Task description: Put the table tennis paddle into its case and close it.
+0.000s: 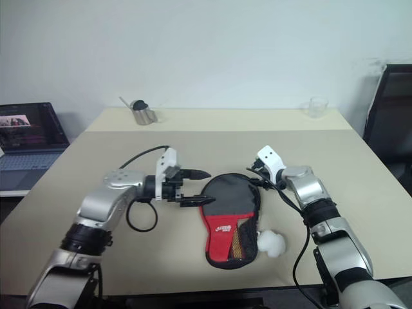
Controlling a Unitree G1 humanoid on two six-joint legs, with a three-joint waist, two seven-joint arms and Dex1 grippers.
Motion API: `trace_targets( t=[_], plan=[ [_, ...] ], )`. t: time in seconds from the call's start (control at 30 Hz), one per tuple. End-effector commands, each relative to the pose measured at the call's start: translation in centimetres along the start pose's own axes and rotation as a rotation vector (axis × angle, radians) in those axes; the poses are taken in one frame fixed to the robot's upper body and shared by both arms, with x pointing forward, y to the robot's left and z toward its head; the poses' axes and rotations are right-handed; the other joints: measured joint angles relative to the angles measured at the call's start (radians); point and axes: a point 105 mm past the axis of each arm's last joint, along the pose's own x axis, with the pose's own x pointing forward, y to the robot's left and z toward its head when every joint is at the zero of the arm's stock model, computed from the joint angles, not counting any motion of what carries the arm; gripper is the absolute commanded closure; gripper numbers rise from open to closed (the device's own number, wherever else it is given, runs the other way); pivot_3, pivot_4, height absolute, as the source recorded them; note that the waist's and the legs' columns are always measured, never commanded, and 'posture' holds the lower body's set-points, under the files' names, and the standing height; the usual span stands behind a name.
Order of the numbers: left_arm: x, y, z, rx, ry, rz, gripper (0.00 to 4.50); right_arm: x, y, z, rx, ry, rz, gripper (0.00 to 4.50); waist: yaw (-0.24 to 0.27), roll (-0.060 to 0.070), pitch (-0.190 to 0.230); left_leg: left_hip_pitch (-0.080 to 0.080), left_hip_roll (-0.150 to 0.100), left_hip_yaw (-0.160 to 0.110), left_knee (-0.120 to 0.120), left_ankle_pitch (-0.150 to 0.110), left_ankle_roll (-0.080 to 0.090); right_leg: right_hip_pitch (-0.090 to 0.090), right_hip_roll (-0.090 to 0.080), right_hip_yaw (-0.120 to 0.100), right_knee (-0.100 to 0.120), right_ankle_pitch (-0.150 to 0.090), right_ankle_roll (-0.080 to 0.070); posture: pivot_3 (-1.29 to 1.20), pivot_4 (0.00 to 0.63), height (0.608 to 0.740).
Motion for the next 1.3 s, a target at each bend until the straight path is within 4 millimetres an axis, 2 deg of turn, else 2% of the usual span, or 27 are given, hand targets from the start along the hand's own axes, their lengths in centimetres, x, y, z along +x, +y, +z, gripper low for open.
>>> trace_targets(
  t=[0.03, 0.17, 0.23, 0.33, 0.43, 0.53, 0.63, 0.87, 1.03, 1.3],
  plan=[
    [1.9, 1.4, 0.8, 0.062, -0.009, 0.045, 0.0, -2.7, -0.7, 2.5, -0.005, -0.085, -0.028, 1.41, 0.001, 0.0, 0.0, 0.0, 0.0, 0.0, 0.0, 0.0, 0.0, 0.0, 0.0, 0.0, 0.0, 0.0, 0.0, 0.0, 0.15, 0.74],
    [3.8, 1.9, 0.3, 0.058, 0.0, 0.036, 0.0, -6.2, -0.9, 2.9, -0.027, -0.103, -0.038, 1.41, 0.002, 0.0, 0.0, -0.001, -0.001, 0.0, 0.0, 0.0, 0.0, 0.0, 0.0, 0.0, -0.001, 0.0, 0.001, 0.0, 0.15, 0.74],
    [4.8, 2.0, -0.5, 0.047, 0.009, 0.026, 0.0, -8.7, -0.9, 2.2, -0.073, -0.089, -0.024, 1.41, 0.003, 0.0, 0.0, -0.001, -0.001, 0.0, 0.0, 0.0, 0.0, 0.0, 0.0, 0.0, -0.001, 0.0, 0.001, 0.0, 0.15, 0.74],
    [6.4, 1.7, -1.7, 0.033, 0.028, 0.004, 0.0, -11.9, -0.1, 0.1, -0.132, -0.035, 0.048, 1.41, 0.007, 0.0, 0.0, -0.003, -0.001, 0.0, 0.0, 0.0, 0.0, 0.0, 0.0, -0.001, -0.003, -0.001, 0.002, 0.0, 0.15, 0.74],
    [7.3, 1.0, -2.9, 0.02, 0.047, -0.025, 0.0, -13.7, 1.3, -1.3, -0.166, -0.01, 0.134, 1.41, 0.001, -0.002, 0.001, -0.004, -0.002, -0.001, 0.0, 0.0, 0.0, 0.0, 0.0, -0.002, -0.005, -0.001, 0.002, 0.0, 0.15, 0.74],
    [7.7, 1.2, -3.9, 0.008, 0.065, -0.01, 0.0, -14.9, 3.5, -2.0, -0.196, -0.016, 0.264, 1.41, -0.006, -0.003, 0.002, -0.002, -0.002, -0.002, 0.0, 0.0, 0.0, 0.0, 0.001, -0.001, -0.003, -0.001, 0.002, 0.0, 0.15, 0.74],
    [7.8, 1.1, -4.9, 0.007, 0.097, -0.011, 0.0, -15.2, 5.1, -2.7, -0.201, 0.001, 0.333, 1.41, -0.008, -0.004, 0.003, 0.0, -0.002, -0.004, 0.0, 0.0, 0.0, 0.0, 0.002, -0.001, -0.001, -0.001, 0.002, 0.0, 0.15, 0.74],
    [7.6, 0.5, -7.4, -0.02, 0.147, -0.009, 0.0, -13.8, 7.9, -3.8, -0.193, 0.017, 0.428, 1.41, -0.007, -0.005, 0.003, 0.006, -0.002, -0.004, 0.0, 0.0, 0.0, 0.006, 0.002, 0.0, 0.0, -0.001, 0.002, 0.0, 0.15, 0.74],
    [7.8, -0.3, -8.5, -0.027, 0.169, -0.016, 0.0, -13.0, 8.6, -5.5, -0.218, 0.081, 0.45, 1.41, -0.006, -0.005, 0.003, 0.006, -0.002, -0.004, 0.0, 0.0, 0.0, 0.006, 0.002, 0.0, -0.001, -0.001, 0.002, 0.0, 0.15, 0.74],
    [7.9, -0.2, -8.4, -0.029, 0.166, -0.003, 0.0, -12.3, 9.4, -6.6, -0.23, 0.113, 0.489, 1.41, -0.002, -0.005, 0.003, 0.009, -0.002, -0.004, 0.0, 0.0, 0.0, 0.01, 0.002, 0.0, -0.001, -0.001, 0.002, 0.0, 0.15, 0.74]
  ],
)
